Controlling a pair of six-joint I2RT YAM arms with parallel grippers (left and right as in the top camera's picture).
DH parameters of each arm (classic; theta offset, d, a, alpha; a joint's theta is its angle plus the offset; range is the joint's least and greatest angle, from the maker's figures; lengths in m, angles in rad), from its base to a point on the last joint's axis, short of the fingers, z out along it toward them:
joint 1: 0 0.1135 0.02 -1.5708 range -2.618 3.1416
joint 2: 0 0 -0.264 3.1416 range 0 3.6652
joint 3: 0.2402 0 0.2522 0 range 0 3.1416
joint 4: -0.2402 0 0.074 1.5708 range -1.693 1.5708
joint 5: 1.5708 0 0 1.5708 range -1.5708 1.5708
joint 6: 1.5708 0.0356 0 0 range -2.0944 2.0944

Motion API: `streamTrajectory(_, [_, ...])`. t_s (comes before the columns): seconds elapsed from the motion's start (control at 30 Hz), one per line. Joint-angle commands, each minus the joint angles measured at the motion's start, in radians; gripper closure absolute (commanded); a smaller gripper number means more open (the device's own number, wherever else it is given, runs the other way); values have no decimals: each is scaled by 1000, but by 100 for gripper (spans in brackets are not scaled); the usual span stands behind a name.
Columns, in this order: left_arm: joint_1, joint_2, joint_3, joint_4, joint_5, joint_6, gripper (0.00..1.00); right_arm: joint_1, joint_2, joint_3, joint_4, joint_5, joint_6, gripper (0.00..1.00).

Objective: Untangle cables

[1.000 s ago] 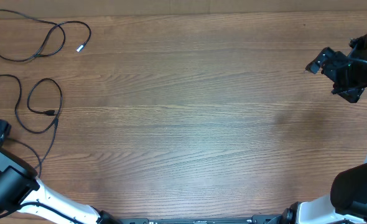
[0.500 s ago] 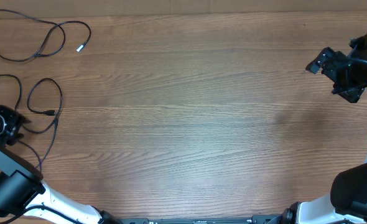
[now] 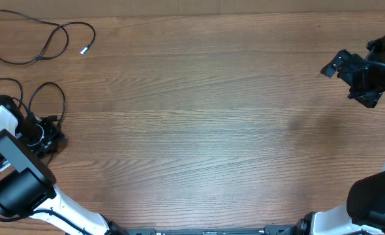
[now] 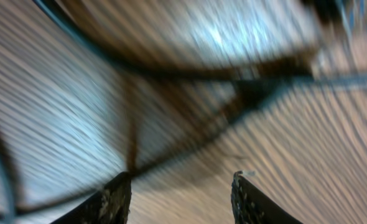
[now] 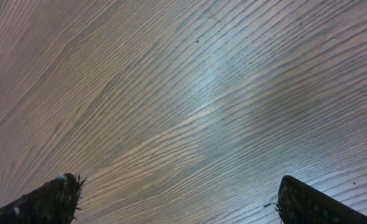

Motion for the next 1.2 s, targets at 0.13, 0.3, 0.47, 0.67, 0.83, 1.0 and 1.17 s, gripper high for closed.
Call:
streamTrajectory(0.13, [3, -18, -3, 78, -135, 95, 44, 1, 2, 2, 2, 0, -4, 0])
streamTrajectory(0.3, [3, -18, -12, 97, -124, 148, 50, 1, 2, 2, 2, 0, -4, 0])
streamTrajectory(0.47, [2, -18, -50, 108, -47, 175, 51, 1, 2, 2, 2, 0, -4, 0])
streamTrajectory(0.67, [2, -18, -89, 113, -46, 174, 88, 1, 2, 2, 2, 0, -4, 0])
streamTrajectory(0.83, [2, -18, -88, 58, -46, 125, 96, 1, 2, 2, 2, 0, -4, 0])
streamTrajectory(1.0, [2, -20, -87, 0, 1, 27, 96, 1, 2, 2, 2, 0, -4, 0])
streamTrajectory(1.17, [1, -20, -87, -53, 107, -9, 96, 1, 2, 2, 2, 0, -4, 0])
